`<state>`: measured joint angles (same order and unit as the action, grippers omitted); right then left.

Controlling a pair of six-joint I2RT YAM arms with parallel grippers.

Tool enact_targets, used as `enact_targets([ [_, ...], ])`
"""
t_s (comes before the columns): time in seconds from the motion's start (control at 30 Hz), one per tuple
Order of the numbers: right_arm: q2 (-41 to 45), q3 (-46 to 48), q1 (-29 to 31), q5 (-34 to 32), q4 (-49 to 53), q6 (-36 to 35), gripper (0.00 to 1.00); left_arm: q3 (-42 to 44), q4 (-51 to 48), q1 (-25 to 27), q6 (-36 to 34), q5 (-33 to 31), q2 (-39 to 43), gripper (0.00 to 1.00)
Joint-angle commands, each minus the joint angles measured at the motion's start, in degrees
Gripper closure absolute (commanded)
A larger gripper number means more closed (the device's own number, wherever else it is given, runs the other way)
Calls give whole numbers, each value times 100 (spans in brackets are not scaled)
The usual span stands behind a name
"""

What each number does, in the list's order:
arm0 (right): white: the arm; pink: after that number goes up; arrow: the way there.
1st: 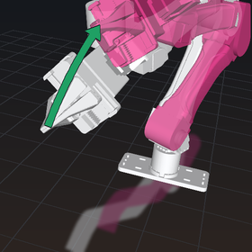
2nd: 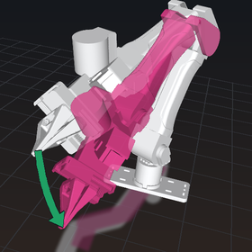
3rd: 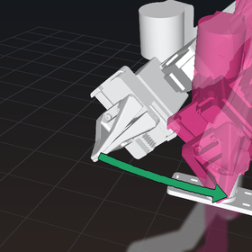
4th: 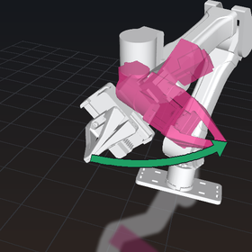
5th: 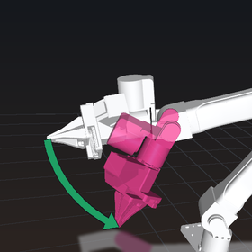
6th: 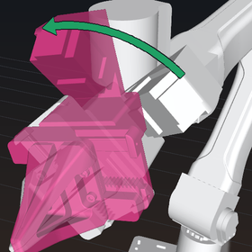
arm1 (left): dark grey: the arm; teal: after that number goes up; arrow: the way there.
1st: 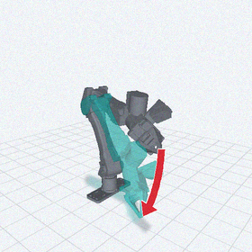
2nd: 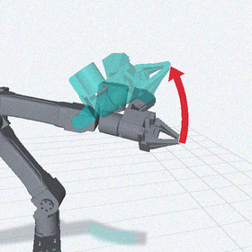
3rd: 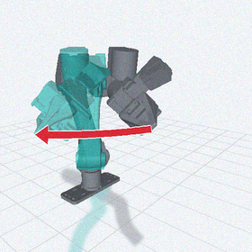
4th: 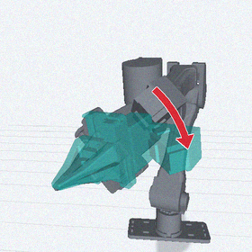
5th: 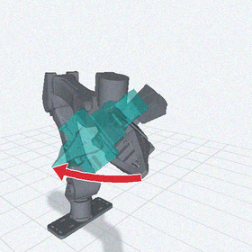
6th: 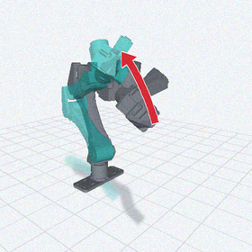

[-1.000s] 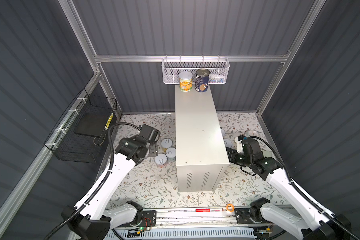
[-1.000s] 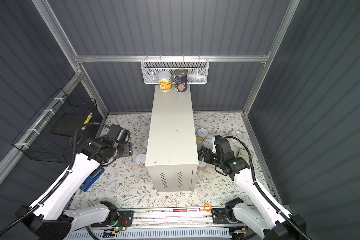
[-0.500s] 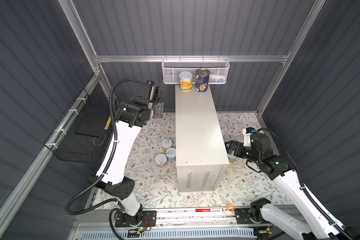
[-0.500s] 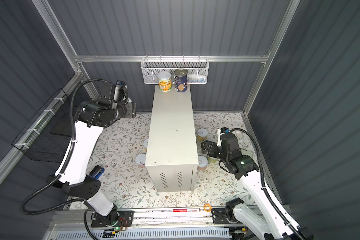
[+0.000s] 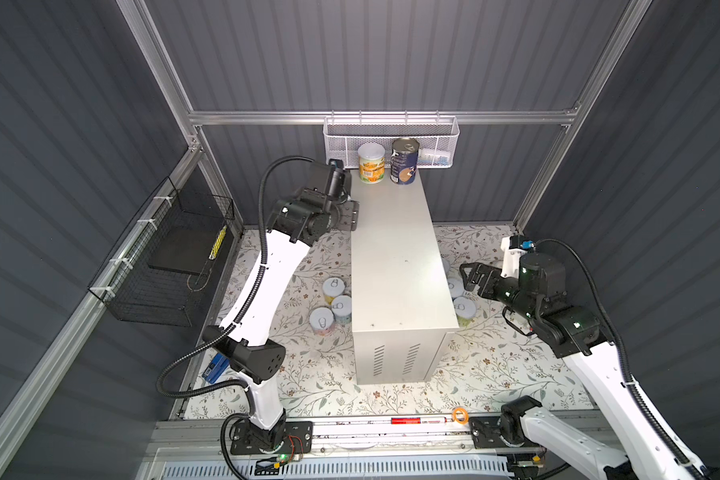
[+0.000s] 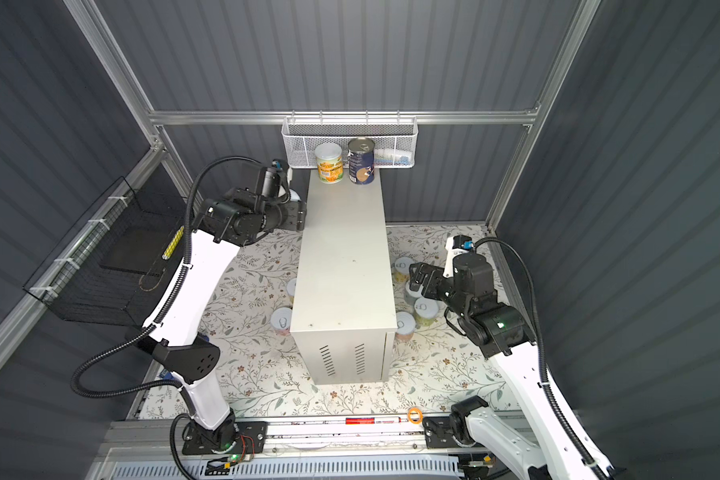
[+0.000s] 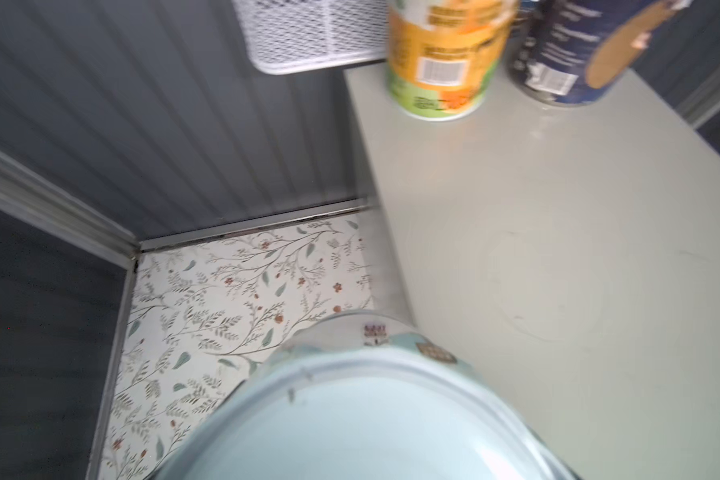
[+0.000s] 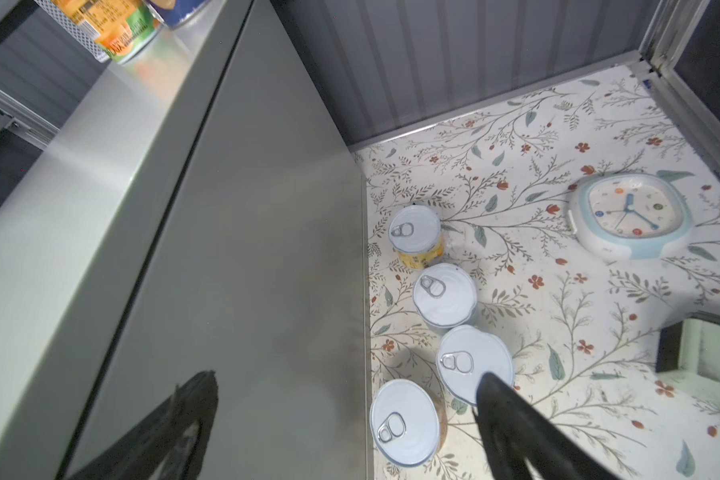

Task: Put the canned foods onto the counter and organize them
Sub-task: 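Lift the pale blue can with the left gripper up to the cabinet top, then lower the pale blue can onto the cabinet top near the orange tub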

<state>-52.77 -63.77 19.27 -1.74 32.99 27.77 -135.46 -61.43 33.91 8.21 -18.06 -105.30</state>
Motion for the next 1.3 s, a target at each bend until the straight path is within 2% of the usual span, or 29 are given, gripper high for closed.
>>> enact_targets([
  [0.0,-131,-243,-13,97,-122,-108,2,-579,492,222,38,10,-105,100],
  [0.63,-247,-200,-15,394,-394,-140,1,-965,468,344,240,245,-767,99],
  [0.8,-284,-145,-11,424,-378,-148,1,-1035,474,343,239,301,-859,39],
  [0.9,-318,-136,-13,454,-386,-126,1,-1110,427,344,240,344,-973,27],
  [1.1,-422,-138,-14,376,-354,-132,1,-1168,436,344,191,332,-1089,15],
  [1.17,-461,-145,-12,376,-339,-132,1,-1158,485,344,171,339,-1090,5],
  [1.27,-471,-162,-11,359,-337,-128,1,-1149,543,344,135,338,-1098,3],
])
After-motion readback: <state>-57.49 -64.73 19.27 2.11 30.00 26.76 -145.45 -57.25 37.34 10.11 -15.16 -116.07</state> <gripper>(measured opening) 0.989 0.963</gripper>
